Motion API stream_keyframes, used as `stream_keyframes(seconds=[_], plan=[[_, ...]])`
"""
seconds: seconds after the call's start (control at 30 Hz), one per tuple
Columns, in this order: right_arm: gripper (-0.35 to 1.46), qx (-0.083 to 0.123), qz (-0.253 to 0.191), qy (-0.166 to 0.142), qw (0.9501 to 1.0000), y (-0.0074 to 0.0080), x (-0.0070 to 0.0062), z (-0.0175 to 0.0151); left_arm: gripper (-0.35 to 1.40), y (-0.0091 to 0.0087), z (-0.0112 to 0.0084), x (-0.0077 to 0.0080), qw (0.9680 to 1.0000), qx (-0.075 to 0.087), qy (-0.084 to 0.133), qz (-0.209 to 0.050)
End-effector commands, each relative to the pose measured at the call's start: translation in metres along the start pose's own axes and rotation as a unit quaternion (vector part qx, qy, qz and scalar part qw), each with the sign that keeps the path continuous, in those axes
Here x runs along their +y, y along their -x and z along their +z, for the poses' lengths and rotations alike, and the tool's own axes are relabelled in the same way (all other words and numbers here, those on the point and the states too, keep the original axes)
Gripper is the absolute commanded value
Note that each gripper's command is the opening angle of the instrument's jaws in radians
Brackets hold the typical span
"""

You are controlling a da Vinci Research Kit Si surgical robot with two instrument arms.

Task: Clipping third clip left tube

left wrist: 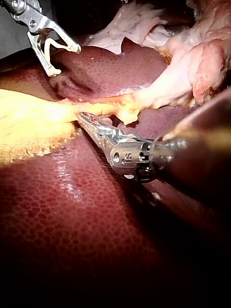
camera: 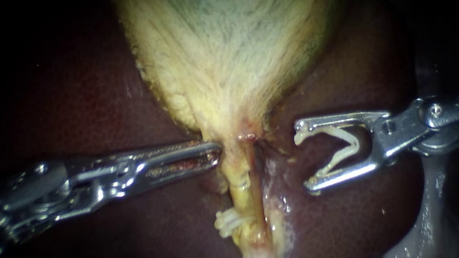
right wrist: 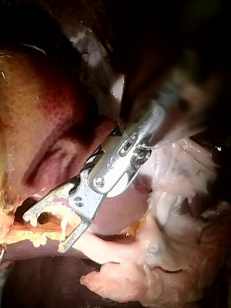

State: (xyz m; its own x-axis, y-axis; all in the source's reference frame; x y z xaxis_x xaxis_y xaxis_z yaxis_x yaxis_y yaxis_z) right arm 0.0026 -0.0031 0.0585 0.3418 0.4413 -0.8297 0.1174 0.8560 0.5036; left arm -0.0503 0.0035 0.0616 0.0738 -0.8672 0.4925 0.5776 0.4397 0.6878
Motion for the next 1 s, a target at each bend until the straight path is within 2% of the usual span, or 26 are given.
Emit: stream_keyframes(seconds=[0.03,0.17,0.3,0.63,0.77,1.0], plan=[[0.6,0.0,0.0,0.0,1.0,-0.0001,0.0,0.0001,-0.35,0.0001,-0.0002,0.0,1.0,0.0,-0.001,0.0],[0.6,0.0,-0.001,-0.002,1.0,0.0,-0.0002,0.0005,-0.35,0.0007,-0.001,0.0003,1.0,0.003,-0.005,-0.001],[0.6,0.0,-0.003,-0.007,1.0,0.0004,-0.0005,0.0017,-0.35,0.0011,-0.0023,0.0007,1.0,0.001,0.001,-0.002],[0.6,0.0,-0.005,-0.019,0.9998,0.0021,-0.0013,0.0069,-0.35,0.0026,-0.007,0.0023,0.9998,-0.015,0.011,-0.005],[0.6,-0.001,-0.001,-0.02,0.9998,0.0025,-0.0009,0.0089,-0.35,0.0025,-0.0083,0.0025,0.9998,-0.016,0.014,-0.005],[0.6,-0.002,0.015,-0.013,0.9998,0.0037,0.0005,0.0111,-0.35,0.0024,-0.0092,0.002,0.9997,-0.016,0.015,-0.006]])
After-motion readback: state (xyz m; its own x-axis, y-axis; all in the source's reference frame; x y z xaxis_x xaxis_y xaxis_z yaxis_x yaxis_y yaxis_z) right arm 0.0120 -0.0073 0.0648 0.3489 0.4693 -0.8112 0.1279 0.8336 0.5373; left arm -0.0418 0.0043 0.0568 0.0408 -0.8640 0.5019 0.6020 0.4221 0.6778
